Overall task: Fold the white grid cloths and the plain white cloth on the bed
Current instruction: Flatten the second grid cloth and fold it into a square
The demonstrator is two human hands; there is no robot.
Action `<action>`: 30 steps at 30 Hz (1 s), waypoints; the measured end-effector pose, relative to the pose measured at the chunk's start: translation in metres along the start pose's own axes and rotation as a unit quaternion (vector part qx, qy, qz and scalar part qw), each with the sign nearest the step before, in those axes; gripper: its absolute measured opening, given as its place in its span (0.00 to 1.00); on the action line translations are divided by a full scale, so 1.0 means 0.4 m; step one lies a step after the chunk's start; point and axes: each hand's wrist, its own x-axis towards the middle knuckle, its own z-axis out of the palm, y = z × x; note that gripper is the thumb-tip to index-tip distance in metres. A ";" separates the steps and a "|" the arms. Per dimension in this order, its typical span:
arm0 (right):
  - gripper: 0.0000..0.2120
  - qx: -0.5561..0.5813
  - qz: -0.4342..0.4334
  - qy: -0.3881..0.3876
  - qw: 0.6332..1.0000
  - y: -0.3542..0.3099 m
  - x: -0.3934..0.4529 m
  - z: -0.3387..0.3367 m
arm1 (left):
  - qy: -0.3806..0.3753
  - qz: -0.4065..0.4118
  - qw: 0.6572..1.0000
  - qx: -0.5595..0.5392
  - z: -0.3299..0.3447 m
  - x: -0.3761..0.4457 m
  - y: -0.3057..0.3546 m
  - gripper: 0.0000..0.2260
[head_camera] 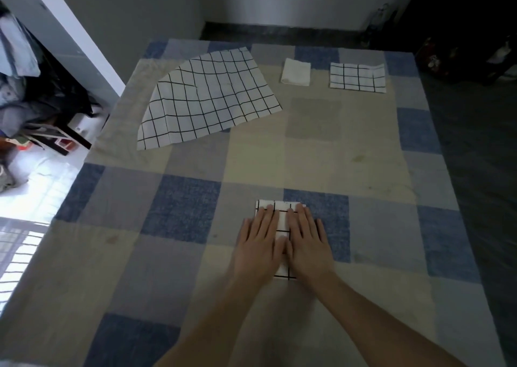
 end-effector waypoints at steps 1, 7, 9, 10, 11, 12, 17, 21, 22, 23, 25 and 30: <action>0.28 0.006 0.003 0.006 1.000 0.000 0.000 0.000 | -0.003 -0.007 1.000 0.018 -0.002 0.000 -0.019 0.28; 0.28 0.019 0.015 0.004 1.000 -0.003 0.002 0.007 | 0.011 -0.017 0.999 0.050 -0.011 0.001 -0.048 0.26; 0.29 0.040 0.057 0.010 0.998 -0.034 0.010 -0.004 | 0.009 -0.026 0.998 0.050 -0.007 0.001 -0.044 0.26; 0.30 0.065 0.085 0.017 0.994 -0.059 0.017 -0.013 | 0.001 -0.026 0.998 0.057 -0.009 0.001 -0.044 0.27; 0.30 0.092 0.099 0.023 0.990 -0.087 0.024 -0.022 | -0.014 -0.020 0.997 0.072 -0.009 0.001 -0.047 0.29; 0.30 0.110 0.090 0.026 0.989 -0.116 0.028 -0.028 | -0.035 -0.012 0.995 0.090 -0.010 0.000 -0.049 0.33; 0.29 0.104 0.007 0.000 0.995 -0.157 0.016 0.007 | -0.056 -0.002 0.990 0.129 -0.022 0.000 -0.045 0.38; 0.30 0.073 0.011 0.009 0.997 -0.090 0.011 0.013 | -0.014 -0.012 0.994 0.107 -0.004 0.003 -0.048 0.31; 0.30 0.068 0.013 0.007 0.998 -0.083 0.009 0.010 | -0.013 -0.018 0.996 0.092 -0.003 0.004 -0.050 0.30; 0.30 0.066 0.018 0.002 0.998 -0.081 0.008 0.009 | -0.017 -0.021 0.996 0.081 -0.004 0.006 -0.050 0.29; 0.31 0.063 0.035 -0.006 0.997 -0.080 0.005 0.007 | -0.017 -0.014 0.997 0.074 -0.006 0.008 -0.053 0.28; 0.29 0.049 0.069 -0.003 0.996 -0.032 -0.009 -0.004 | -0.011 -0.018 0.998 0.061 -0.010 0.009 -0.051 0.26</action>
